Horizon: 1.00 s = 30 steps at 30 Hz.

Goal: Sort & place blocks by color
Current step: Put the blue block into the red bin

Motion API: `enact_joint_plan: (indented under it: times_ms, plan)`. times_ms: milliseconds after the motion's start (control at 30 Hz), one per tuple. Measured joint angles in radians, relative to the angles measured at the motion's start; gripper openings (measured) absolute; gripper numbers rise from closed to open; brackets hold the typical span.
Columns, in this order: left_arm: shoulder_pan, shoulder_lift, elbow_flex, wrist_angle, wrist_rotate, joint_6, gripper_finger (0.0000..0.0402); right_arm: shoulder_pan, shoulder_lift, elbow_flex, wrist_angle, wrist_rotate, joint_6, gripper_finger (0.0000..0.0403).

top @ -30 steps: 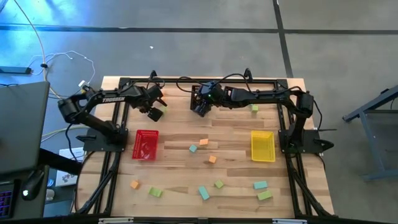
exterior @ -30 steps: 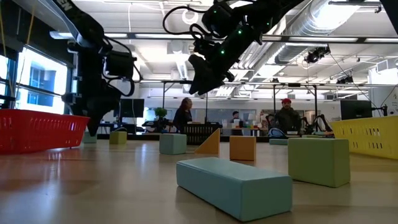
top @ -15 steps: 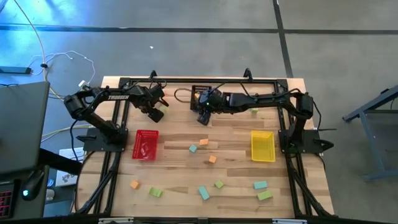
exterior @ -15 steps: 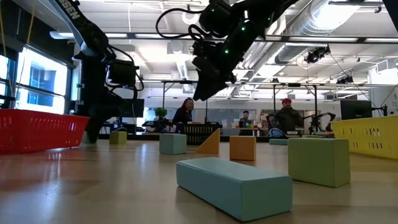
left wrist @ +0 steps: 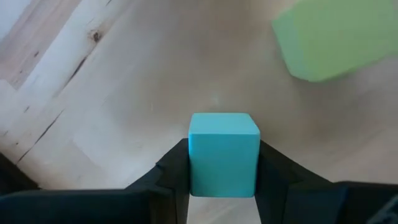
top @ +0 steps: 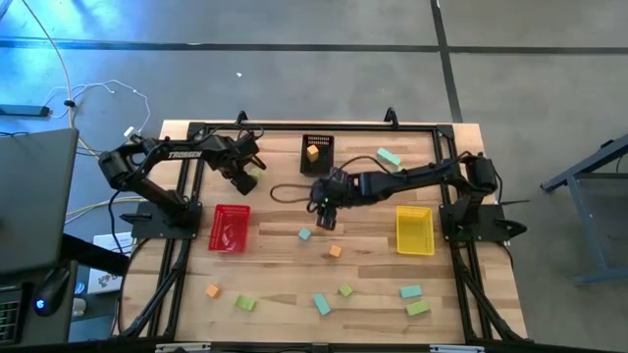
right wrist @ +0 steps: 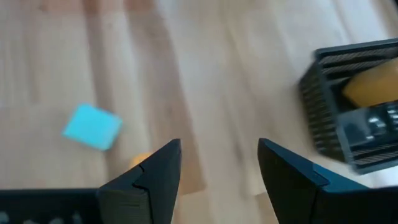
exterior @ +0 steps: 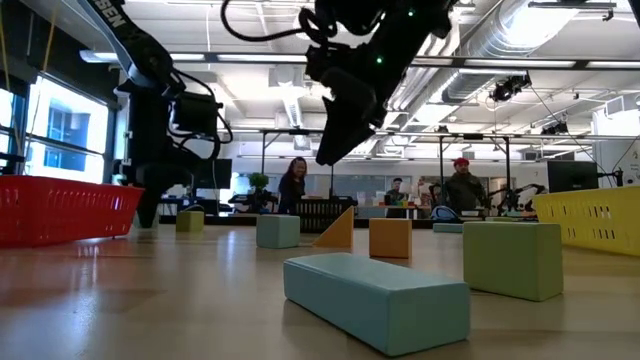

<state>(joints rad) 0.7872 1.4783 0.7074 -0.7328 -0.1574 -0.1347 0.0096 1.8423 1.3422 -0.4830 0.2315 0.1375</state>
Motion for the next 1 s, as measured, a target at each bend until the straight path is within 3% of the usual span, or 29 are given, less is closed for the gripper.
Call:
enact_joint_plan:
  times_ms: [333,467,633,1000]
  plan:
    - [-0.113,-0.188,0.0,-0.067,0.054,-0.038,0.0104,0.093,0.0,0.0,-0.081,-0.009,0.194,0.0199]
    - [-0.184,-0.273,0.0,-0.096,0.102,-0.075,0.0106,0.126,0.0,0.0,-0.116,-0.074,0.307,0.0199]
    - [-0.291,-0.365,0.0,-0.184,0.151,-0.127,0.0105,0.177,0.0,0.0,-0.12,-0.133,0.446,0.0199]
    - [-0.582,-0.495,0.0,-0.387,0.155,-0.373,0.0106,0.317,0.0,0.0,-0.12,-0.114,0.652,0.0199]
